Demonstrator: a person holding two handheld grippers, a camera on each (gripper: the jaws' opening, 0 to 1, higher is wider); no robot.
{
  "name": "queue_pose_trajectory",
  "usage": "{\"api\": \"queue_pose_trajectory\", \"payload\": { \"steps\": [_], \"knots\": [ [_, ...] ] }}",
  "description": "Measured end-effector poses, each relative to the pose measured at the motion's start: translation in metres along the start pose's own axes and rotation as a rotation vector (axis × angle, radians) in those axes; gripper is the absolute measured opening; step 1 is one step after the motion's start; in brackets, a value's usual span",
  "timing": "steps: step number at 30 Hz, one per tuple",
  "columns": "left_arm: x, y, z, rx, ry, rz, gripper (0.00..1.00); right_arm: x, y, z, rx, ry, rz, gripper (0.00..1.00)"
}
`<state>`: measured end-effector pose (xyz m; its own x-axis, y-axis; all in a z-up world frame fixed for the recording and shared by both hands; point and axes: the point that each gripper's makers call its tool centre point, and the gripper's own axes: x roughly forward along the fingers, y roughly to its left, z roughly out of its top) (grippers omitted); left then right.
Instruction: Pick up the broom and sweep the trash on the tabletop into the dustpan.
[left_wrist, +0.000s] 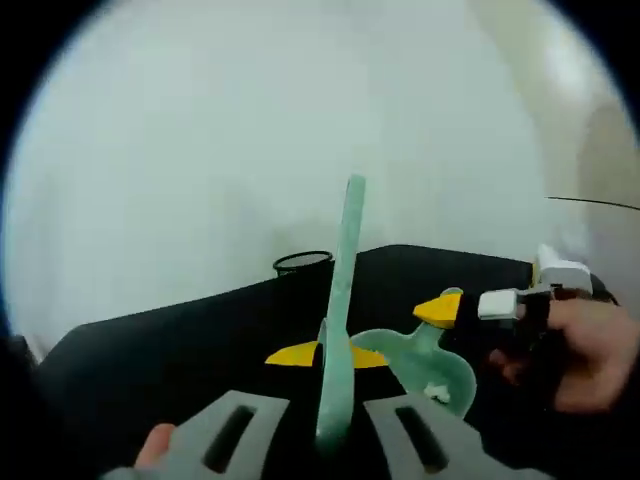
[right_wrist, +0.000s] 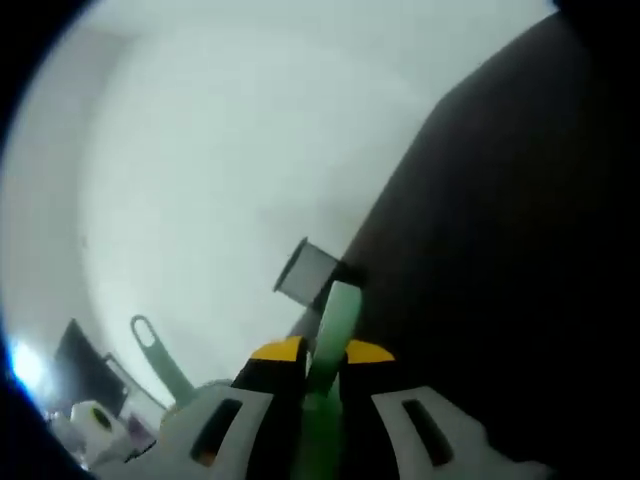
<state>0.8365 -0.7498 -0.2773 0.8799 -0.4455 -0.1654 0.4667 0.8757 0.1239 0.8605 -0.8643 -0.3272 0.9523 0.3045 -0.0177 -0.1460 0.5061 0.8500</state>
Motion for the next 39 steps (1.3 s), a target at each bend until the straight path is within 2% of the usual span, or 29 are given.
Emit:
{"api": "queue_pose_trajectory", "payload": {
  "steps": [2, 4, 9, 11, 14, 16, 19, 23, 25, 28, 31, 33, 34, 35, 37, 39],
  "knots": [
    [-0.006, 0.001, 0.01, -0.024, -0.047, -0.017, 0.0, 0.0, 0.0, 0.0, -0.001, 0.0, 0.001, 0.15],
    [-0.013, 0.008, 0.012, -0.034, -0.042, -0.017, 0.0, 0.0, 0.0, 0.0, -0.001, 0.0, 0.003, 0.15],
    [-0.039, 0.044, 0.029, -0.063, -0.124, 0.041, 0.0, -0.001, 0.0, 0.0, 0.0, -0.001, 0.007, 0.15],
    [-0.042, 0.06, 0.027, -0.057, -0.122, 0.077, 0.0, -0.001, 0.0, 0.0, -0.004, -0.002, 0.006, 0.15],
    [-0.032, 0.072, 0.016, -0.069, -0.112, 0.085, 0.0, -0.001, 0.001, 0.001, -0.007, -0.005, 0.007, 0.15],
    [-0.019, 0.067, 0.008, -0.085, -0.095, 0.058, 0.0, -0.001, 0.0, 0.001, -0.005, -0.005, 0.005, 0.15],
    [-0.002, 0.046, 0.003, -0.114, -0.081, -0.005, 0.0, -0.001, 0.0, 0.001, -0.005, -0.003, 0.003, 0.15],
    [0.001, 0.018, 0.015, -0.151, -0.112, -0.081, 0.0, 0.0, -0.001, 0.0, -0.006, -0.002, 0.001, 0.15],
    [-0.003, 0.016, 0.019, -0.15, -0.116, -0.086, 0.0, 0.0, 0.0, 0.0, -0.005, -0.001, 0.001, 0.15],
    [-0.024, 0.032, 0.033, -0.162, -0.171, -0.069, 0.0, 0.0, 0.0, 0.0, -0.004, -0.001, 0.005, 0.15],
    [-0.055, 0.06, 0.041, -0.155, -0.198, -0.033, 0.0, 0.0, 0.0, 0.0, -0.003, 0.0, 0.007, 0.15],
    [-0.079, 0.081, 0.031, -0.178, -0.146, 0.013, 0.0, 0.0, 0.0, 0.0, -0.004, 0.0, 0.008, 0.15],
    [-0.092, 0.086, 0.026, -0.2, -0.126, 0.014, 0.0, 0.0, 0.0, 0.0, -0.004, 0.0, 0.008, 0.15],
    [-0.108, 0.092, 0.02, -0.256, -0.11, 0.028, 0.0, 0.0, 0.0, 0.0, -0.004, 0.0, 0.009, 0.15],
    [-0.123, 0.089, 0.011, -0.258, -0.078, 0.017, 0.0, 0.0, 0.001, 0.0, -0.005, -0.001, 0.01, 0.15],
    [-0.133, 0.08, -0.007, -0.252, 0.013, 0.0, 0.0, 0.0, 0.001, 0.0, -0.009, -0.003, 0.01, 0.15]
  ]
}}
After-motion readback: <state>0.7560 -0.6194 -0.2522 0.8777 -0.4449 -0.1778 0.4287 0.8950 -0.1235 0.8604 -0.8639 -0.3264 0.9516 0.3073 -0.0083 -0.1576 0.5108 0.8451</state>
